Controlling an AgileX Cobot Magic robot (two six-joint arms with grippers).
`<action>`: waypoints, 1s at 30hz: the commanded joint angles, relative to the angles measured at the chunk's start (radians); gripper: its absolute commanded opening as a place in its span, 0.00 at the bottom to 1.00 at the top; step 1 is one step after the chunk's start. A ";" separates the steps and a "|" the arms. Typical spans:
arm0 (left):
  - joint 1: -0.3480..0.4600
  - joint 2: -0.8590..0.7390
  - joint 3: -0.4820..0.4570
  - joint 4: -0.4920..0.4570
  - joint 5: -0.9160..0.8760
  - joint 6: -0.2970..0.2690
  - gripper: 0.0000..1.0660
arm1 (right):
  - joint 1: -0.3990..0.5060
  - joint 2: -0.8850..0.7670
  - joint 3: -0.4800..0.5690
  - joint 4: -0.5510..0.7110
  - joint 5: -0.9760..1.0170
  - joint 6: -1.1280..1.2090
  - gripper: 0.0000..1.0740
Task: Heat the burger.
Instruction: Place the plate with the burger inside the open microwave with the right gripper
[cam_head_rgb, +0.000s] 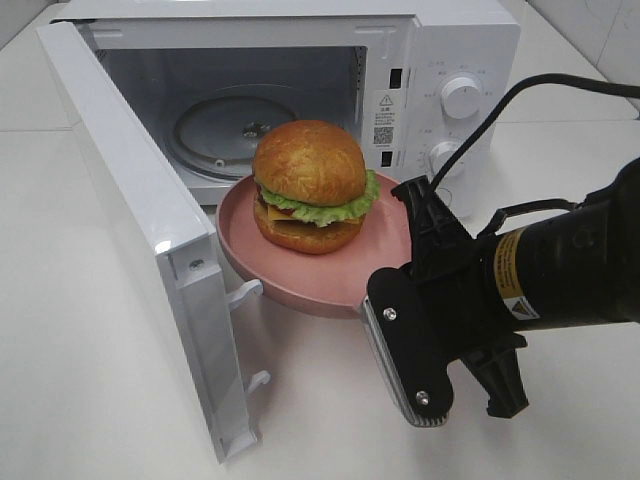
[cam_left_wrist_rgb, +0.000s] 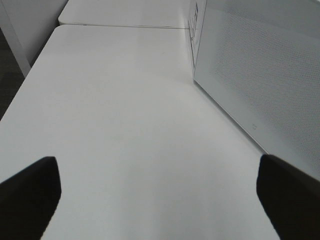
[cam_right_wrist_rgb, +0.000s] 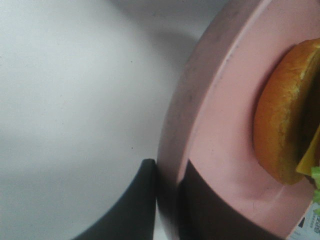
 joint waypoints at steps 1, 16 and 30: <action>-0.005 -0.027 0.005 -0.006 -0.009 0.001 0.95 | -0.027 -0.008 -0.009 0.067 -0.076 -0.103 0.00; -0.005 -0.027 0.005 -0.006 -0.009 0.001 0.95 | -0.072 -0.004 -0.017 0.514 -0.139 -0.593 0.00; -0.005 -0.027 0.005 -0.006 -0.009 0.001 0.95 | -0.072 -0.004 -0.044 0.806 -0.181 -0.897 0.00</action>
